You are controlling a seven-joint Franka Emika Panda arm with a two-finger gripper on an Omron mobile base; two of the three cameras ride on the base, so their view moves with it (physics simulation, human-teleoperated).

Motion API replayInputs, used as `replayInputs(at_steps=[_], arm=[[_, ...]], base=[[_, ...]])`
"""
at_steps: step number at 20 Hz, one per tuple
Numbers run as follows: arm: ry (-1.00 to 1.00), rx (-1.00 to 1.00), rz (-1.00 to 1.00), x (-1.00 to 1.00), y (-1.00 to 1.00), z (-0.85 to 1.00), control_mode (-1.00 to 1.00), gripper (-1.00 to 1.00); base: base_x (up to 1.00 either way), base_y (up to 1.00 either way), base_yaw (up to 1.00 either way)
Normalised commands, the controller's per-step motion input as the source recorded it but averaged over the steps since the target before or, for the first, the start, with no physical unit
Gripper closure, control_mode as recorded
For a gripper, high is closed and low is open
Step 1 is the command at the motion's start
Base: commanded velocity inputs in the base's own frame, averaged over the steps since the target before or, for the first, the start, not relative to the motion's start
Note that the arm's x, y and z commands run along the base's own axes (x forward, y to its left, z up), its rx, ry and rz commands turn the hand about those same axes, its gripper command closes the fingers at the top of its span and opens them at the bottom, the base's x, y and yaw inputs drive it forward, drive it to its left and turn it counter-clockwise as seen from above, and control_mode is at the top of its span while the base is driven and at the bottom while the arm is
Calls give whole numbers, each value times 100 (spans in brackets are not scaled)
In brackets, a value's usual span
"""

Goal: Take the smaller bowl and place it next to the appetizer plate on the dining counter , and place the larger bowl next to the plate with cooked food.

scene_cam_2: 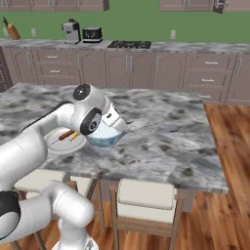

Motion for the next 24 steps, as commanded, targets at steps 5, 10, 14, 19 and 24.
replayInputs(at_steps=[5,10,14,19,24], arm=[[42,-10,10,-91,85,71,-100,-100],[18,-13,43,-100,100,0,-100,-100],[1,-11,49,-100,70,0,-100,-100],[-5,4,13,-53,-7,-15,-100,-100],[-23,25,5,-71,-59,-6,-100,-100]], base=[[0,0,0],[0,0,0],[0,0,0],[0,0,0],[0,0,0]])
